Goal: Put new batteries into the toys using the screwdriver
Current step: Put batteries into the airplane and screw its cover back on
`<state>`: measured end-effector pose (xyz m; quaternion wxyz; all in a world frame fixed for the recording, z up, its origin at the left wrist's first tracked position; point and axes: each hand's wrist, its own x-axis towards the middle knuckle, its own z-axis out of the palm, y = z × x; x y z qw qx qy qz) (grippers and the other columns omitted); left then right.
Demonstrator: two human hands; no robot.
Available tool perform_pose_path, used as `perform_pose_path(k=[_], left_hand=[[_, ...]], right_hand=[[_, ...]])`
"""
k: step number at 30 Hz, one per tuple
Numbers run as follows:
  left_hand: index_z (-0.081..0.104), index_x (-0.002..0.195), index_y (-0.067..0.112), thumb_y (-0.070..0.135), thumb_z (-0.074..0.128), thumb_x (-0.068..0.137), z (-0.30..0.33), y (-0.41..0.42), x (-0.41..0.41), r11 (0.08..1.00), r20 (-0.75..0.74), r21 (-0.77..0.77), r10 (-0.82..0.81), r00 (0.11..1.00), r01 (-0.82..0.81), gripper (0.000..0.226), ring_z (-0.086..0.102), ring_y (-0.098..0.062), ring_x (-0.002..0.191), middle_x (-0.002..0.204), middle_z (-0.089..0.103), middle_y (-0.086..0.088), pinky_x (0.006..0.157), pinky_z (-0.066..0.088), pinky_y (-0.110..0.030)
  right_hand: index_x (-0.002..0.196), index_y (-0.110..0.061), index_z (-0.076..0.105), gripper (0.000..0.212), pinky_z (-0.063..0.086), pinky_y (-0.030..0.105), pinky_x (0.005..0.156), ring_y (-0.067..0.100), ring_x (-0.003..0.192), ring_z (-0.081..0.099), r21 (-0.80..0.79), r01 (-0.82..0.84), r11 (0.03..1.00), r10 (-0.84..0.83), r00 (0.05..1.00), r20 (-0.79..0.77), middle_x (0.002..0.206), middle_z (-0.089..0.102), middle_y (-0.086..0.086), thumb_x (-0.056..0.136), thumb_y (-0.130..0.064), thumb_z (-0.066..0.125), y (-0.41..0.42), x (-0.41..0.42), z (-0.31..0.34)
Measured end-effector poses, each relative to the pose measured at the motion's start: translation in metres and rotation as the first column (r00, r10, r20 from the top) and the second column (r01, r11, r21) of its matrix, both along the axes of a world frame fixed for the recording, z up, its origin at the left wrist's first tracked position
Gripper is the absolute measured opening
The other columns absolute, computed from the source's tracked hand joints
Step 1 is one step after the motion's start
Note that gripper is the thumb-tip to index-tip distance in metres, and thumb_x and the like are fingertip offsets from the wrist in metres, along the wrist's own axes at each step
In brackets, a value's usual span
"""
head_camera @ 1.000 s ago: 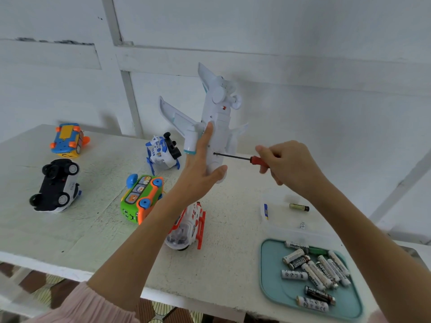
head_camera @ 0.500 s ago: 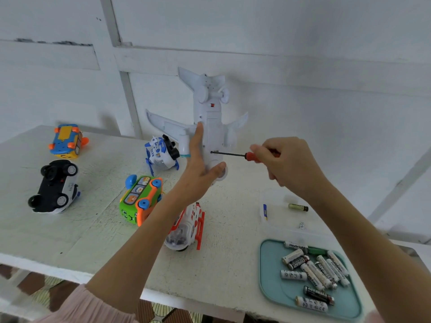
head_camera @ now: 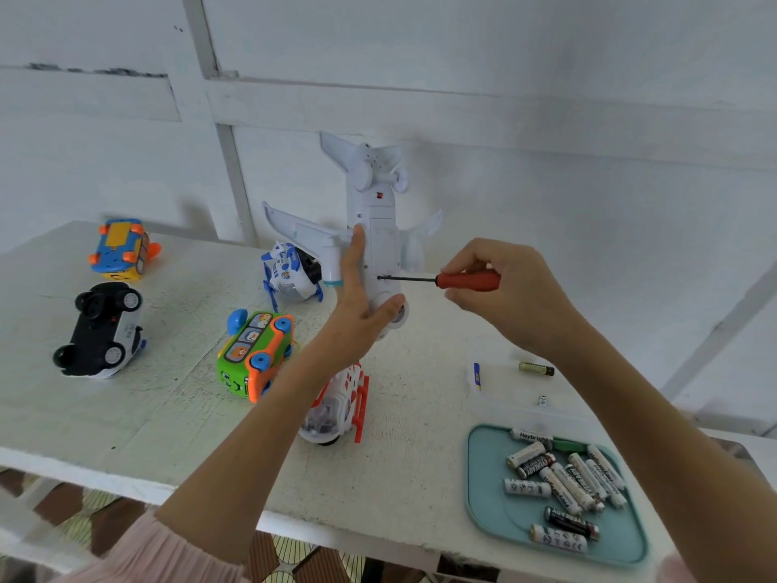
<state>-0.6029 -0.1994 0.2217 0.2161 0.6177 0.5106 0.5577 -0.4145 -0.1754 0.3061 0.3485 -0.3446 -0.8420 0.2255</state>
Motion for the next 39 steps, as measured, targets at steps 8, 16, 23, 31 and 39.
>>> perform_pose_path(k=[8,16,23,31,39], left_hand=[[-0.006,0.133,0.051,0.018,0.055,0.087,0.008,-0.004,0.004,0.999,0.020,0.012,-0.046,0.999,0.046,0.084,0.015,-0.018,0.145,0.158,-0.002,-0.002,0.119,0.019,-0.045],[-0.004,0.135,0.050,0.010,0.056,0.090,0.005,-0.004,0.007,0.999,-0.004,0.007,-0.044,0.999,0.044,0.085,0.021,-0.014,0.142,0.158,0.004,0.006,0.112,0.031,-0.023],[-0.001,0.132,0.060,0.017,0.057,0.086,0.007,-0.002,0.011,0.999,0.001,0.032,-0.029,1.000,0.029,0.086,0.018,-0.019,0.145,0.159,0.003,0.003,0.116,0.023,-0.050],[0.006,0.132,0.053,0.011,0.059,0.085,0.013,0.000,0.011,0.998,0.140,0.059,-0.015,0.990,0.007,0.083,0.018,-0.023,0.145,0.159,0.003,-0.004,0.117,0.022,-0.049],[0.024,0.134,0.042,-0.006,0.054,0.083,0.019,0.000,0.007,0.998,0.353,0.062,-0.038,0.935,0.017,0.076,0.046,-0.012,0.123,0.148,0.024,0.006,0.095,0.049,-0.025]], right_hand=[[0.080,-0.002,0.068,0.036,0.036,0.012,0.034,0.003,0.025,0.044,-0.078,0.051,0.996,-0.046,0.997,0.060,0.040,0.056,-0.010,0.093,-0.032,0.051,-0.004,0.002,0.001],[0.088,-0.012,0.062,0.020,0.046,0.019,0.059,0.010,0.059,0.055,0.053,-0.011,0.999,0.009,0.999,0.030,0.068,0.057,-0.003,0.073,-0.009,0.075,0.002,0.007,0.001],[0.080,-0.004,0.068,0.032,0.042,0.010,0.045,0.005,0.032,0.049,-0.046,0.039,0.998,-0.032,0.990,0.137,0.051,0.062,-0.001,0.093,-0.028,0.051,0.007,0.008,-0.001],[0.086,-0.012,0.058,0.017,0.046,0.023,0.064,0.016,0.071,0.054,0.292,-0.054,0.955,0.020,0.993,0.118,0.080,0.056,-0.005,0.077,-0.013,0.072,0.011,0.006,-0.014],[0.088,-0.013,0.066,0.015,0.054,0.044,0.061,0.020,0.068,0.060,0.347,-0.076,0.935,0.073,0.997,0.022,0.080,0.062,-0.003,0.077,-0.023,0.062,0.013,0.016,-0.023]])
